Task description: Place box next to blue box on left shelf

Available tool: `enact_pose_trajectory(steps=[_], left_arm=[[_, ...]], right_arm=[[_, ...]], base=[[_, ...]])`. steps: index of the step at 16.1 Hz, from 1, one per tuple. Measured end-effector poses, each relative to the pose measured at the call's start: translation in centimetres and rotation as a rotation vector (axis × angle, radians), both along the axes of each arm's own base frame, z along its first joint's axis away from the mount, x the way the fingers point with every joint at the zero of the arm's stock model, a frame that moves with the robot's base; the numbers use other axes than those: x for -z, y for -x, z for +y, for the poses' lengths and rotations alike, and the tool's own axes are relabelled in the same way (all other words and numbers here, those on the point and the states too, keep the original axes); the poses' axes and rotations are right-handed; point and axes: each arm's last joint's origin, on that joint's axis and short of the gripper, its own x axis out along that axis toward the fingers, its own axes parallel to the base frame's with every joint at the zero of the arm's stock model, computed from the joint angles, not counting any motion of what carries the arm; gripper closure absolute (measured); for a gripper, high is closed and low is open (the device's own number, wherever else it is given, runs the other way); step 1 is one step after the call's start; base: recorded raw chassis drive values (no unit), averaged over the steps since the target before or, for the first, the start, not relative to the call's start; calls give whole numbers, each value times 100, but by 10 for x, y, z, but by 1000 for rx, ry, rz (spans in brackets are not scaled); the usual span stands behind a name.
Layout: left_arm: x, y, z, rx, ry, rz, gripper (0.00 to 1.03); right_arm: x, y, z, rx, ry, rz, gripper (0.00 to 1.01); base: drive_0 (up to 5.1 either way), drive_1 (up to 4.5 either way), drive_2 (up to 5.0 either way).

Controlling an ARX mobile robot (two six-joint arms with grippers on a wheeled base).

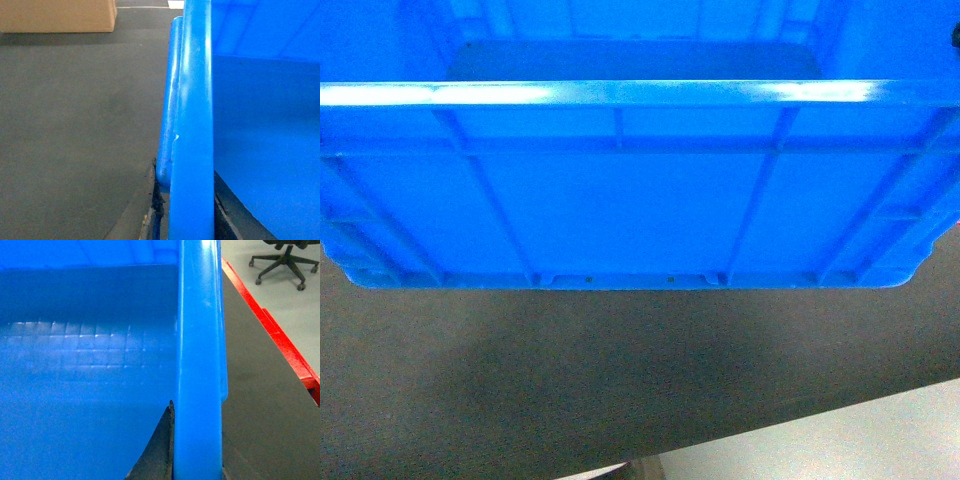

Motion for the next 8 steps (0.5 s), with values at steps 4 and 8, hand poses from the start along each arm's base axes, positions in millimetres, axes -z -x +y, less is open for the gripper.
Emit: enact_pose_trajectory(steps=[4,8], left_arm=[[0,0,0,0,0,0,87],[0,0,0,0,0,0,87]], right_arm=[[0,0,0,0,0,0,93],[0,0,0,0,0,0,93]], base=[[-158,-158,-158],[-160,-160,-160]])
